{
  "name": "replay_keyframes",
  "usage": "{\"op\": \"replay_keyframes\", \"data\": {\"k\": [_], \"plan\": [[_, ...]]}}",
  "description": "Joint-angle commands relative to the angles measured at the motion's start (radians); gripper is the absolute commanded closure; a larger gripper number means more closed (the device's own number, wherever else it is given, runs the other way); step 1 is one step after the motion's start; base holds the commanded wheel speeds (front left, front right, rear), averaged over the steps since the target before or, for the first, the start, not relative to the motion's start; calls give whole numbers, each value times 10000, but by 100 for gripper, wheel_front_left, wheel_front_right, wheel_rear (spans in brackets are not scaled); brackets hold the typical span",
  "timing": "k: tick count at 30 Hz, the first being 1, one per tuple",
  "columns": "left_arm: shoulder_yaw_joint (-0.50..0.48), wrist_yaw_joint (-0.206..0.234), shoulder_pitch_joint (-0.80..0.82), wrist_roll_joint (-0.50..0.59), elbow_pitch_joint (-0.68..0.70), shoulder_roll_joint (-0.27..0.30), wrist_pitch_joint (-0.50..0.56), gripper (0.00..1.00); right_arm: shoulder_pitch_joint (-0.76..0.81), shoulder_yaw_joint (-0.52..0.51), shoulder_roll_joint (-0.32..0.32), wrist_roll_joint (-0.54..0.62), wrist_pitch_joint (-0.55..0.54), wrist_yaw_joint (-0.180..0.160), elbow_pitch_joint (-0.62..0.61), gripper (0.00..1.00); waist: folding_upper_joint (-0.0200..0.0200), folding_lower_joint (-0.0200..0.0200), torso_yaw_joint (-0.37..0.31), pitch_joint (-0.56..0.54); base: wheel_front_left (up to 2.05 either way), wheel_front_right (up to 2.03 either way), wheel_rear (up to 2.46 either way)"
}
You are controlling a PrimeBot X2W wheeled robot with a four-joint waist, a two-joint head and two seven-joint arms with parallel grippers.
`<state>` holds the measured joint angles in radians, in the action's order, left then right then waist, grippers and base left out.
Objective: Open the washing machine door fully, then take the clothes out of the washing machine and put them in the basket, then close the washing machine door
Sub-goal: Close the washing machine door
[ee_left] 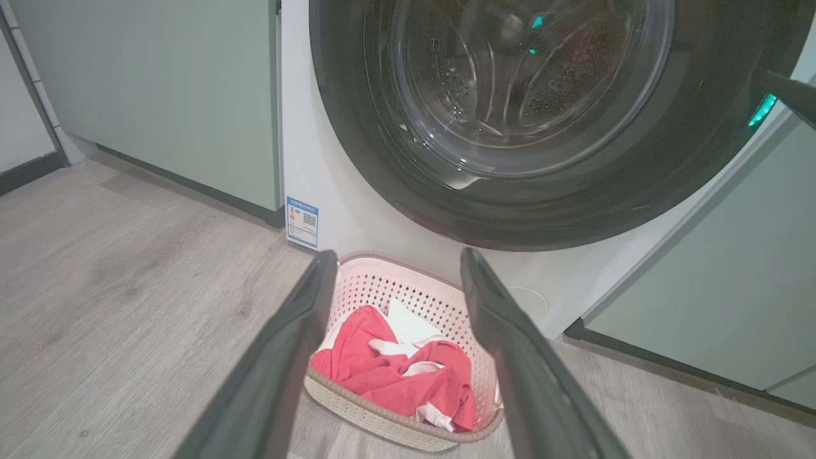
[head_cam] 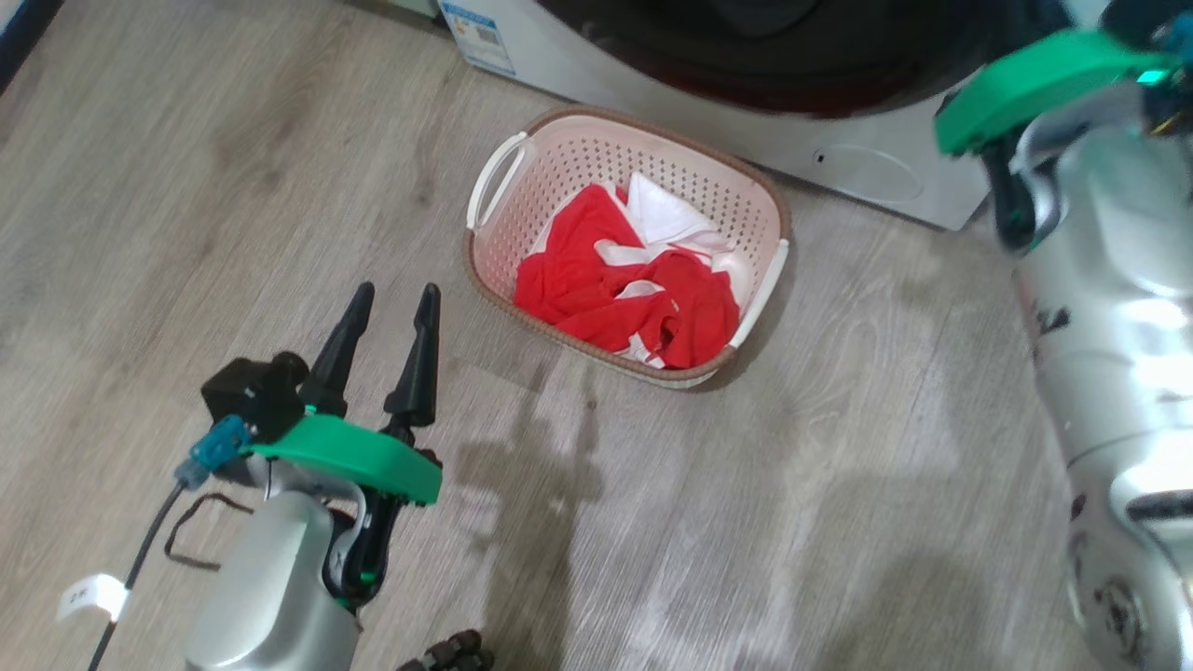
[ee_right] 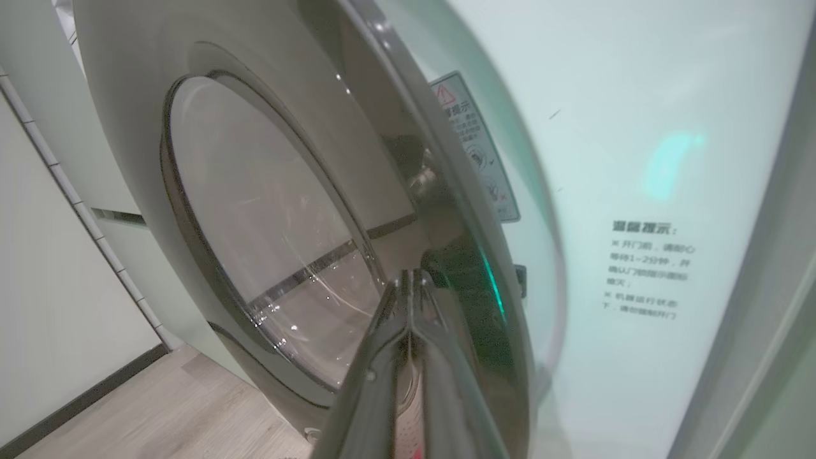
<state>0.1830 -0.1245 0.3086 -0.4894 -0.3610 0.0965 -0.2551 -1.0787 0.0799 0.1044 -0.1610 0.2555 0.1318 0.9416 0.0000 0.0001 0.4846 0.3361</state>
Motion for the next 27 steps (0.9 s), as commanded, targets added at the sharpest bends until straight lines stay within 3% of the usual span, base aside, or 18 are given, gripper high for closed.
{"op": "replay_keyframes", "data": {"k": [1,15,27], "plan": [[-399,-61,391,-55,260,173,-66,0,-376,42,-141,75,63,-11,-252,100,0,-1,60,68,0,0,0],[-487,-61,538,-126,271,78,-66,0,-1369,-1876,-107,750,63,-11,-204,100,0,-1,161,410,0,0,0],[-512,-61,696,-126,147,236,-67,0,-901,-1618,-356,719,63,-11,-543,100,0,-1,-4,229,0,0,0]]}}
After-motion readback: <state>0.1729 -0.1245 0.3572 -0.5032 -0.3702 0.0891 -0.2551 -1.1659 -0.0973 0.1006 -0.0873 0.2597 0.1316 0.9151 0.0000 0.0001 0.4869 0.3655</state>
